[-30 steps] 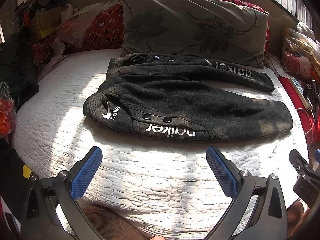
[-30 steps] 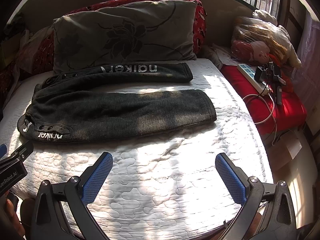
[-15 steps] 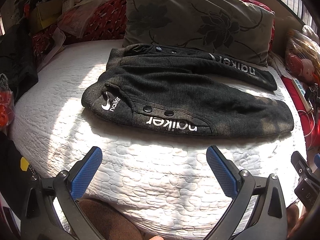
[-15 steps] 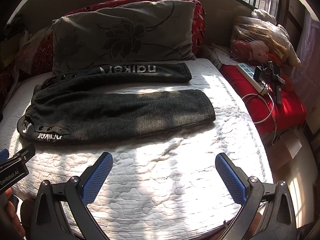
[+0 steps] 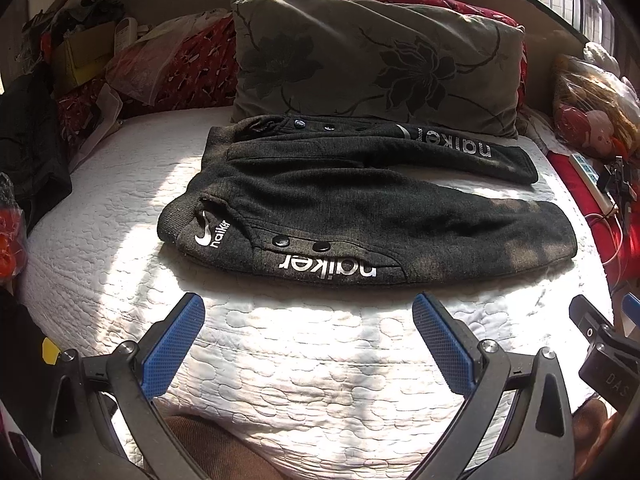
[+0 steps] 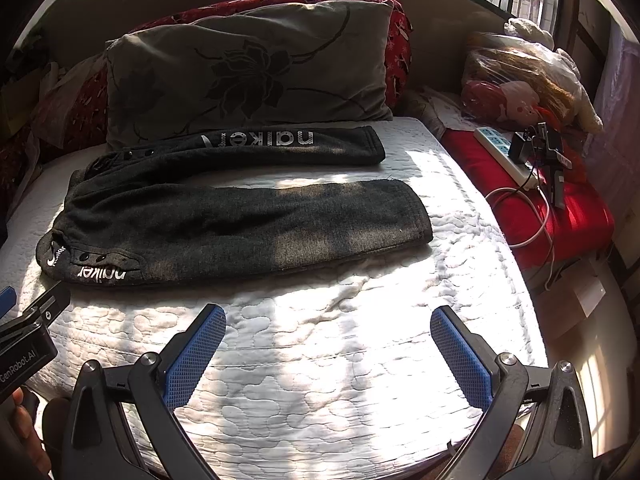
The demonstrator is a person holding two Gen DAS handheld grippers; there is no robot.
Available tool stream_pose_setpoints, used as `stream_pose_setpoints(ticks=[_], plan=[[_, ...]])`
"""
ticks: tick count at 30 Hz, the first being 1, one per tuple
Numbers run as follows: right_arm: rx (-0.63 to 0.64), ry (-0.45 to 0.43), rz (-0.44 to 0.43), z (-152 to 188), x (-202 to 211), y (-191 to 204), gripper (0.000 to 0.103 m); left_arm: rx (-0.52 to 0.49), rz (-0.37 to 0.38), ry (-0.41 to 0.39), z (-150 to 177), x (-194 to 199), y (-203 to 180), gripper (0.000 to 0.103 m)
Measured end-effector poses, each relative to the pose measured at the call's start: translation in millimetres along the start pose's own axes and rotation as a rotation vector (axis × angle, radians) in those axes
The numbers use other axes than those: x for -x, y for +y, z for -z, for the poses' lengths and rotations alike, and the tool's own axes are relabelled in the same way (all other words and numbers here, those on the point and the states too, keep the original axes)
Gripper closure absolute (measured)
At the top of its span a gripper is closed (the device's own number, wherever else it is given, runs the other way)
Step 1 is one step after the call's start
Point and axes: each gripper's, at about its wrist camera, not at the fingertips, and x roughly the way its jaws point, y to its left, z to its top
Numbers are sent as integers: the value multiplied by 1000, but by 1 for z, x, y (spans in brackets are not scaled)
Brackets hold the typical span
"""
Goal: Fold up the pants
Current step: 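Move both open grippers toward the cuff end of the sweatpants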
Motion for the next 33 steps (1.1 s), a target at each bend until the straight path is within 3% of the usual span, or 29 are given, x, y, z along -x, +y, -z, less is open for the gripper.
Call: stream_pose_setpoints(ticks=[8,20,26,29,33], plan=[[3,7,-55,-1,0,0,0,6,-7,13,-1,-4,2,0],[113,-2,-93,-2,7,18,0,-13,-27,36,0,-14,5,0],[167,77,-104,-17,-11,16,0,2,9,120,-16,-29,19,0],[188,160,-123,-36,-27,11,0,26,34,152,-36,-38,34,0],[222,265,-90,-58,-47,3,0,35,11,131,-61,-43,52,0]])
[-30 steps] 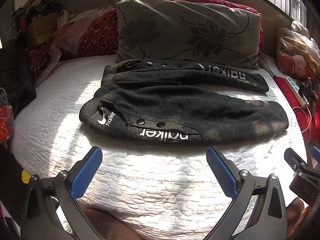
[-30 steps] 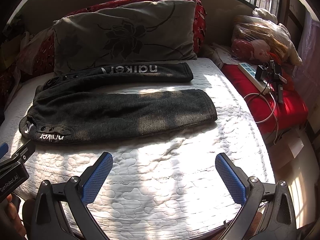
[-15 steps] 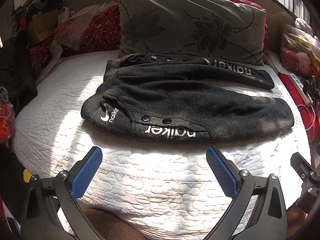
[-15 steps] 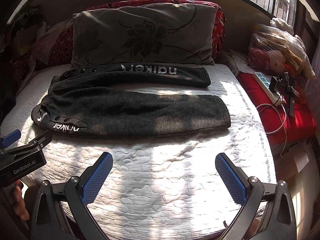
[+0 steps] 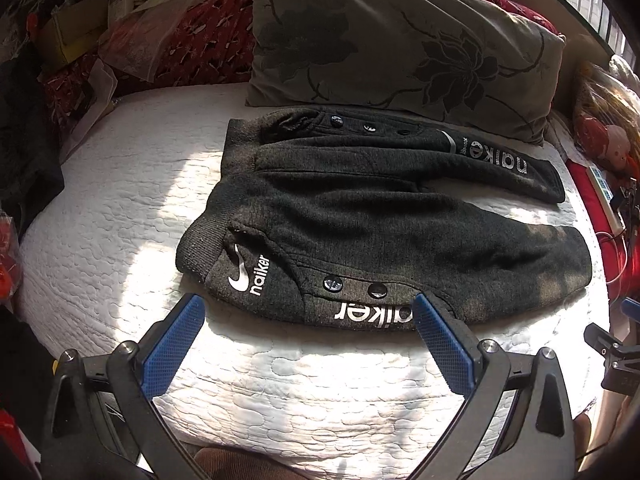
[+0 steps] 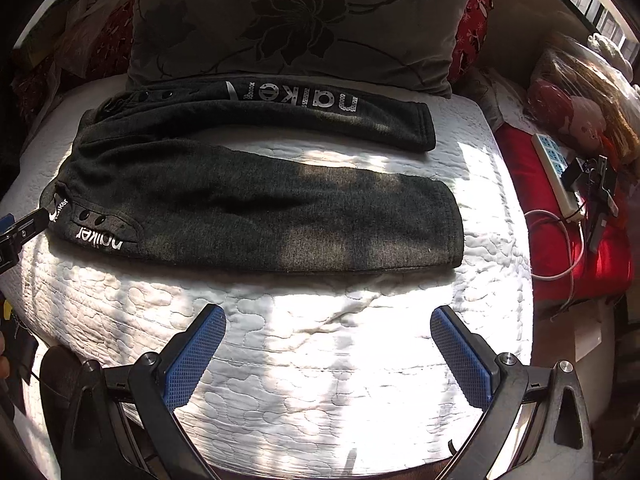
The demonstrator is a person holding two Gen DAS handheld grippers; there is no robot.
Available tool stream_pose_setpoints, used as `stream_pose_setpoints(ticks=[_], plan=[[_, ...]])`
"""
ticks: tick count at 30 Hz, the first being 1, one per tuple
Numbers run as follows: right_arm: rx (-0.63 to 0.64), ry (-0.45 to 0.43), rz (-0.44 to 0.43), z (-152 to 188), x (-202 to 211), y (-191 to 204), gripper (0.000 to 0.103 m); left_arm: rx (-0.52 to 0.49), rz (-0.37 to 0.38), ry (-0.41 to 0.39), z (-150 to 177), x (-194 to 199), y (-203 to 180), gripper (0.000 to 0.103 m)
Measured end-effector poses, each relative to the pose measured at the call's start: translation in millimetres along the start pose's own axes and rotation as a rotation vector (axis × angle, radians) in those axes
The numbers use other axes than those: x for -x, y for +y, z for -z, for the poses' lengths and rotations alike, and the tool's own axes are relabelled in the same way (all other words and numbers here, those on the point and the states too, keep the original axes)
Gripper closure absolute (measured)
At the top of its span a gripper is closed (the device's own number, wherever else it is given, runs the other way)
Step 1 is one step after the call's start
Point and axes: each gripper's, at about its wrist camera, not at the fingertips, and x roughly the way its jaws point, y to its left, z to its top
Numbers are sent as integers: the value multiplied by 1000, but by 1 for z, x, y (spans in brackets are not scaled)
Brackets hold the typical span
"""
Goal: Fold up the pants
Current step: 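Move both open grippers toward the cuff end of the sweatpants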
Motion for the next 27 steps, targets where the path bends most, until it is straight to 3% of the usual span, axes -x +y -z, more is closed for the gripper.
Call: stream_pose_setpoints(ticks=[6,10,13,15,19,21,25,27], plan=[[-112,26,-163,-8,2,-25,2,49,27,13,-9,-8,11,0],[-261,-73,-225,-14,15,-38,0,94,95,43,1,-7,-4,0],[-402,-94,-331,-19,14,-46,0,112,144,51,10,1,-23,0],[-437,-79,-331,-22,11,-43,0,86,162,42,13,7,-38,0],[-386,-197,-272,-25,29,-29,0,95,132,41,23,19,-55,0],[-380,-249,-213,-25,38,-20,0,144,54,22,31,28,-59,0],[-430,-270,-167,-23,45,-5,0,215,-296,27,36,31,-68,0],[-470,-258,-176,-21,46,1,0,262,-364,79,40,22,-65,0]])
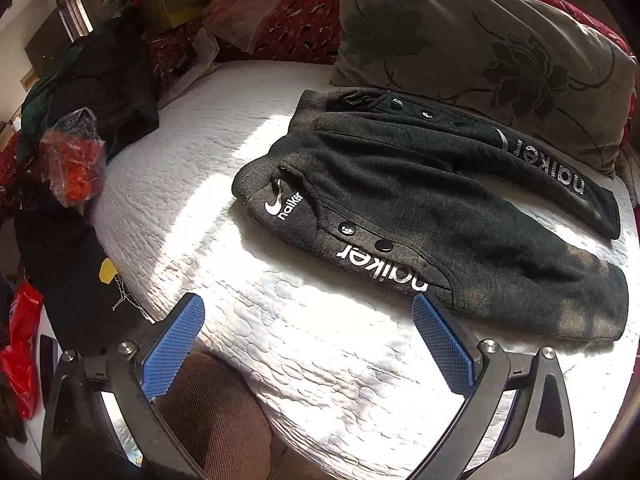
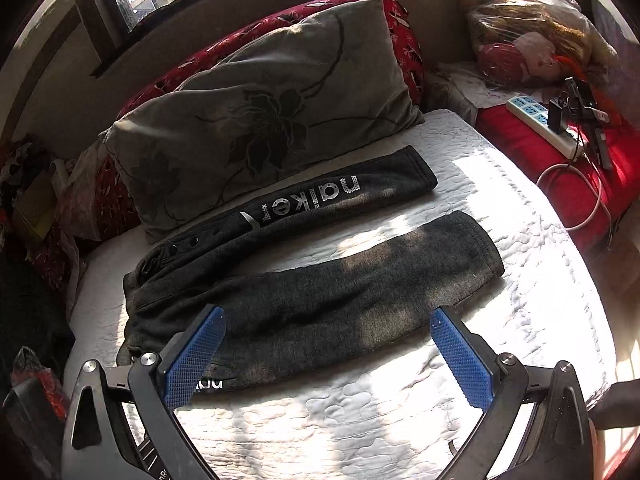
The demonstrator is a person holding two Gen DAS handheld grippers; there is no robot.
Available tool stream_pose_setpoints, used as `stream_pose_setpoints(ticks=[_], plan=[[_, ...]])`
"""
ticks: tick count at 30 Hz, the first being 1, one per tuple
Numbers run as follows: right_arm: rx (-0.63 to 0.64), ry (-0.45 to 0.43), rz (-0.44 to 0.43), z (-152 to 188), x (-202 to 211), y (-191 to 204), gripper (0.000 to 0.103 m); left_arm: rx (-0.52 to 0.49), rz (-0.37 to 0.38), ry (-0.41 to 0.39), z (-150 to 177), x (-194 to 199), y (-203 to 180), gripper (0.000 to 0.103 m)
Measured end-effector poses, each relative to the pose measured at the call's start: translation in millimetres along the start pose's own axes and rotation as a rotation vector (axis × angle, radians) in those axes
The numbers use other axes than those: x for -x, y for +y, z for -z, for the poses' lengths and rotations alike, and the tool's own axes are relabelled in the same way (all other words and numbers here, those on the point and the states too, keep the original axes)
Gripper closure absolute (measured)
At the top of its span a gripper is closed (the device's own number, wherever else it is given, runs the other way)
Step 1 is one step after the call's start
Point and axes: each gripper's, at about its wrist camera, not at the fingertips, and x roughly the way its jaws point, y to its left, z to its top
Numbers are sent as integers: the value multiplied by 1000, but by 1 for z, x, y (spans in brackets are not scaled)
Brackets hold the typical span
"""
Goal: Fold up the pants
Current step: 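Move both open grippers toward the cuff end of the sweatpants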
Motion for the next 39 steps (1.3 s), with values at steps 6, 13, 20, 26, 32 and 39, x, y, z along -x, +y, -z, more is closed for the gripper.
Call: stream_pose_setpoints(ticks=[6,13,20,26,32,39], plan=[[-60,-55,12,10,15,14,0,82,-52,61,15,-11,4,0],[-129,-155,19,15,40,14,0,220,38,127,19,-10,18,0],[-58,-46,-125,5,28,28,0,321,149,-6,20,12,29,0],[215,-308,80,15,60,44,0,120,72,-150,-3,15,23,0],[339,-164,421,32,16,11,4,6,55,-212,-17,-1,32,0],[386,-145,334,45,12,-5,3,-46,94,-203,-24,-13,32,0]])
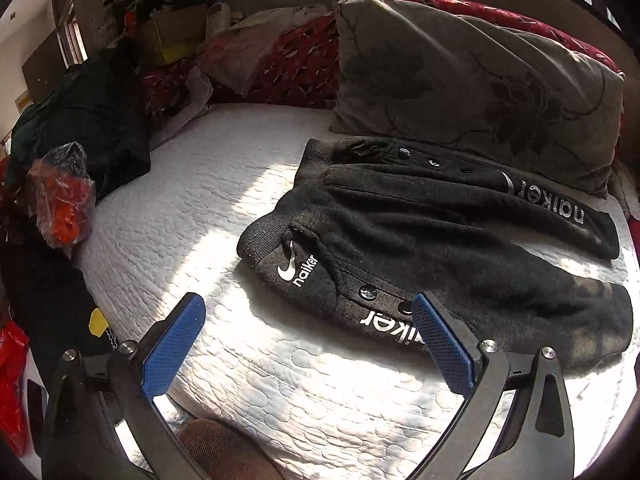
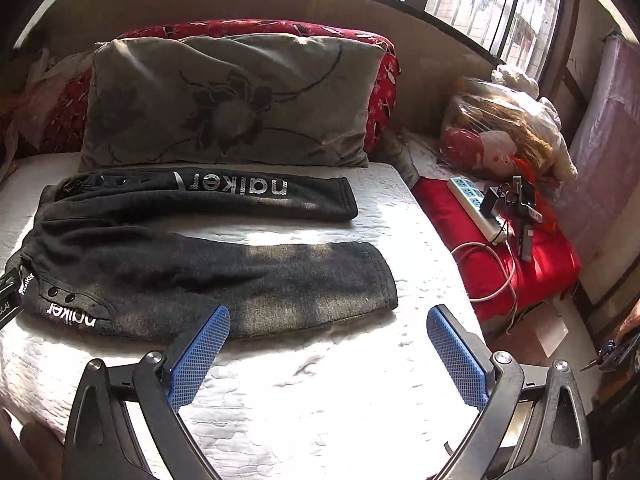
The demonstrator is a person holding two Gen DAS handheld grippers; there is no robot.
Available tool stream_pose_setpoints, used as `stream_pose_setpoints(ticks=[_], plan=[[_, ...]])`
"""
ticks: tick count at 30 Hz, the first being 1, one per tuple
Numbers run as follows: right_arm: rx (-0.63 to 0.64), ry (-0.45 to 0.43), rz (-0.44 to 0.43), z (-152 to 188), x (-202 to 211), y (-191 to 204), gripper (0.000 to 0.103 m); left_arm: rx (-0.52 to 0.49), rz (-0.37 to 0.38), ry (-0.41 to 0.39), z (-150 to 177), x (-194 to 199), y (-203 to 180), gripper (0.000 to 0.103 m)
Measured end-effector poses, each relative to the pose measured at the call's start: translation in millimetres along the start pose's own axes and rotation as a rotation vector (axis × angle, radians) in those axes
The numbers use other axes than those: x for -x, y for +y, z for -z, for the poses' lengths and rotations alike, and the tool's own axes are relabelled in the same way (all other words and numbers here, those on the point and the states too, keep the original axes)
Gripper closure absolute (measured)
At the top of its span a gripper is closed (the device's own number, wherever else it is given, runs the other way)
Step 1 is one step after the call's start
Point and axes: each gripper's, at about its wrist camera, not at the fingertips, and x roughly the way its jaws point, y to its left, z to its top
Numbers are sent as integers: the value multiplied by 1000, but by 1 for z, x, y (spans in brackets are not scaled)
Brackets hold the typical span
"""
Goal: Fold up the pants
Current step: 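Move both open grippers toward the cuff end of the sweatpants, then close both grippers on the stacked leg cuffs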
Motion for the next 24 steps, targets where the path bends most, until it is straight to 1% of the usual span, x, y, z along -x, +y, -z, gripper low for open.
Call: stream_pose_setpoints(ticks=[2,3,5,7,9,11,13,15,17,18,20,23,24], plan=[[47,-19,-33,2,3,9,3,-1,26,4,-1,-2,0,0],[65,-23,-68,2,3,13,3,-4,40,6,-2,-3,-1,0],[78,-14,-108,0,2,16,3,-19,66,19,-4,-7,-2,0],[101,9,-160,-4,-2,18,3,-62,100,48,-7,-13,-4,0],[121,16,-168,-12,-7,15,3,-108,108,71,-14,-22,-6,0],[134,14,-153,-23,-14,7,3,-160,129,110,-25,-33,-7,0],[136,26,-161,-40,-29,-7,3,-219,188,129,-41,-42,-8,0],[128,56,-163,-60,-51,-22,3,-271,240,177,-62,-54,-8,0],[111,102,-166,-82,-79,-38,3,-292,279,240,-87,-71,-5,0],[99,132,-173,-94,-96,-47,4,-290,286,269,-102,-82,-2,0],[53,184,-158,-114,-129,-65,5,-283,300,314,-128,-102,4,0],[-23,262,-167,-141,-180,-87,6,-282,296,365,-165,-135,12,0],[-42,292,-183,-148,-198,-91,6,-277,297,394,-175,-148,14,0]])
